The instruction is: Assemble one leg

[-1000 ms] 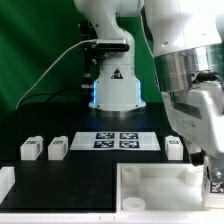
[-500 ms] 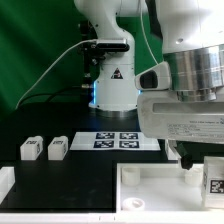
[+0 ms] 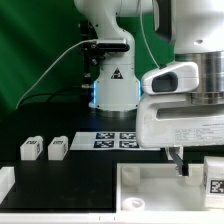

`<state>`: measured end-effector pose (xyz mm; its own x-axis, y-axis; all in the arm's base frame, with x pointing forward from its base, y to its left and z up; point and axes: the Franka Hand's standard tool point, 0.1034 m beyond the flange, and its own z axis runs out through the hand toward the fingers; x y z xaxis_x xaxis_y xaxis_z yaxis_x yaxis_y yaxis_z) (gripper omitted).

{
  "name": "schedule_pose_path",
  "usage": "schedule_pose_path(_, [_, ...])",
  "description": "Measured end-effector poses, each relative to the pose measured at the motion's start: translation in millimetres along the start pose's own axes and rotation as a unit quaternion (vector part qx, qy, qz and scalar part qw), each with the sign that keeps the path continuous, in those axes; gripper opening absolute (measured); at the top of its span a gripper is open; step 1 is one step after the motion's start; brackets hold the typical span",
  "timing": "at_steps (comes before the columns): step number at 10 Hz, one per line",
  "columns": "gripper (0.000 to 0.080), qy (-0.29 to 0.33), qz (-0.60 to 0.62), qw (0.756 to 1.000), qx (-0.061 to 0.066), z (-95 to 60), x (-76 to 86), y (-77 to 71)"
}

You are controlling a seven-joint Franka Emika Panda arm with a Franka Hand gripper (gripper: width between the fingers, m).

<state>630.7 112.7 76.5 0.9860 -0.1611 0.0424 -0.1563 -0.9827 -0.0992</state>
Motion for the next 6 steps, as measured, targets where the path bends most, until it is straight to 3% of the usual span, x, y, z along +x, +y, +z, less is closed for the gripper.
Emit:
schedule_pose_path(1, [0.0618, 0.000, 0.024, 1.000, 0.002, 0.1, -0.2, -0.6])
schedule_pose_path(2, [0.0445, -0.001, 0.063, 0.998, 0.002, 0.2, -0.3, -0.9])
schedule_pose_path(3, [0.0445, -0.001, 0.109, 0.994, 0.003, 0.4, -0.6, -1.6])
schedule_pose_path(4, [0.0288, -0.002, 0.152, 0.988, 0.004, 0.5, -0.7, -1.9])
schedule_pose_path(6, [0.0291, -0.002, 0.256, 0.967, 0.005, 0.2, -0.1, -1.8])
